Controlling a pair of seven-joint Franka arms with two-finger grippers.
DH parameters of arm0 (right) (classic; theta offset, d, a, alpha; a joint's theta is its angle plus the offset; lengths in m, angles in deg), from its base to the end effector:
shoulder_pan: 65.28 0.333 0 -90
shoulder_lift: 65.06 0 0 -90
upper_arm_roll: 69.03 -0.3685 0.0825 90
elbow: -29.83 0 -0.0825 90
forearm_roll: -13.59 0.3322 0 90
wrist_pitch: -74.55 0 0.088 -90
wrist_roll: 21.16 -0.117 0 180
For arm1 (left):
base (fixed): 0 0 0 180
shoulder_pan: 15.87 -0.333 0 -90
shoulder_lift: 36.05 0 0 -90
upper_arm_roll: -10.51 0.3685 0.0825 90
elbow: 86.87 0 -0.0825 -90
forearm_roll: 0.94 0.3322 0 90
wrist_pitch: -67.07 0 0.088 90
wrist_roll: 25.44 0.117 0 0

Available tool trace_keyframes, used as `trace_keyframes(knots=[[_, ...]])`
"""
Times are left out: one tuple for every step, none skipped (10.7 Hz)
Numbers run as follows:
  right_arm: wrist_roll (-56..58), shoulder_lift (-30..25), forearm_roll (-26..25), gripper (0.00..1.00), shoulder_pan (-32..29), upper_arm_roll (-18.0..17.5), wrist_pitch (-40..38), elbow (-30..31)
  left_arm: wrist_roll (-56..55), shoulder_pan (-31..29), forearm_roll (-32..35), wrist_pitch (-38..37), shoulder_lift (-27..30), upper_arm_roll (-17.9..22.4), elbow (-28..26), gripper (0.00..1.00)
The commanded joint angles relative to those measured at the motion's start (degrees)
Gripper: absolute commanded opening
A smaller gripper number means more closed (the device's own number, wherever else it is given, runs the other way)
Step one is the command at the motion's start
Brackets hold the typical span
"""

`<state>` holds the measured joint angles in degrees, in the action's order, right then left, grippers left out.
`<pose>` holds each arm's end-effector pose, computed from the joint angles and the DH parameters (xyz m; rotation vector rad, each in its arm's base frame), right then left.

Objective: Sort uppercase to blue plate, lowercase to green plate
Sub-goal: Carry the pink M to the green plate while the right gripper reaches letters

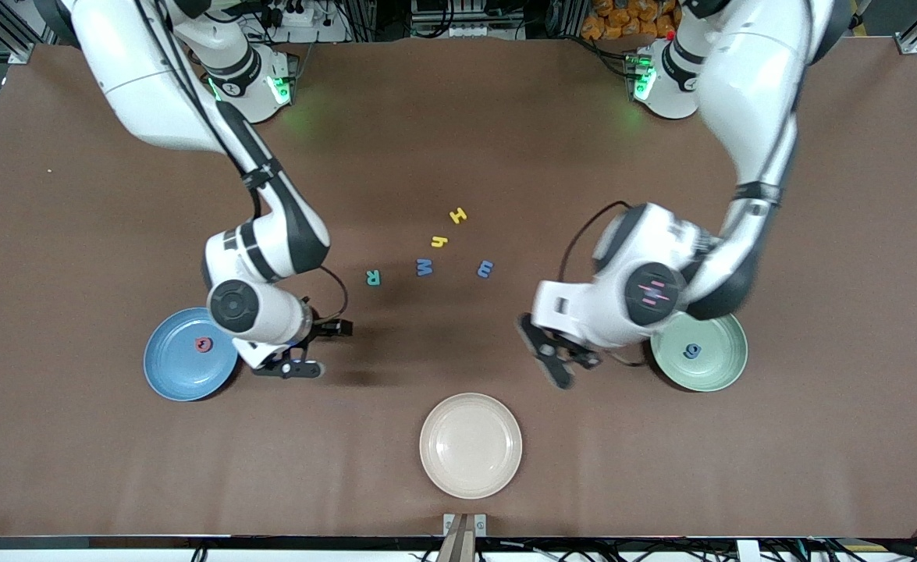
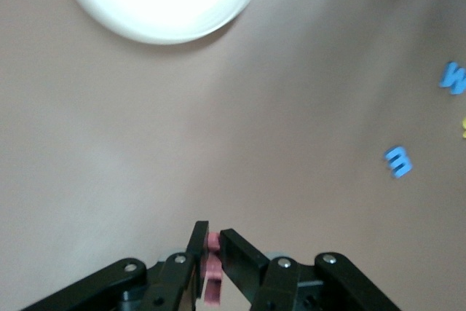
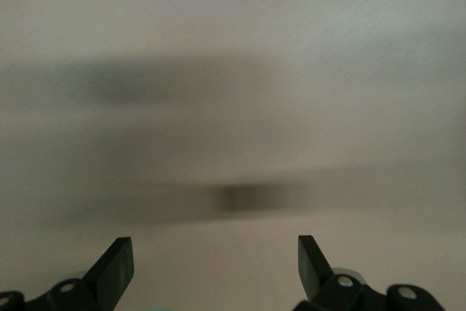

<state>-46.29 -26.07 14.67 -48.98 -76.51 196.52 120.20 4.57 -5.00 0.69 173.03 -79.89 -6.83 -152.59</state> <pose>0.6261 0.2589 0.2963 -3.0923 0.0901 0.2382 0.6800 -0.2781 0.4009 2.6329 -1.3498 -0.0421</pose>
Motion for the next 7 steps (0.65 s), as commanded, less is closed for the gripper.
trace_keyframes(knots=[[-7.4,-1.4,0.0,1.00,5.7,0.0,-0.7,1.7,-0.2,-7.3,-1.8,-3.2,1.6,-0.2,-2.6,0.00],[-9.6,-2.4,0.0,1.00,8.7,0.0,-0.2,2.8,-0.1,-10.1,-1.6,-5.0,1.6,-0.1,-3.7,0.00],[-11.2,-3.2,0.0,1.00,10.1,0.0,-0.1,3.5,-0.3,-12.2,-1.5,-7.0,1.7,0.2,-5.8,0.00],[-11.9,-3.8,0.0,1.00,11.5,0.0,0.6,4.2,-0.1,-13.2,-1.2,-9.6,1.8,2.3,-7.5,0.00],[-14.0,-4.0,0.0,1.00,12.9,0.0,2.6,5.4,0.0,-13.2,-0.1,-10.3,2.3,4.9,-9.8,0.00],[-15.1,-4.4,0.0,1.00,13.8,0.0,5.8,7.7,0.0,-13.5,2.7,-10.3,2.7,5.7,-12.0,0.00],[-15.2,-5.0,0.0,1.00,13.8,0.0,10.3,10.9,-0.1,-14.6,3.2,-10.2,2.3,6.0,-12.6,0.00]])
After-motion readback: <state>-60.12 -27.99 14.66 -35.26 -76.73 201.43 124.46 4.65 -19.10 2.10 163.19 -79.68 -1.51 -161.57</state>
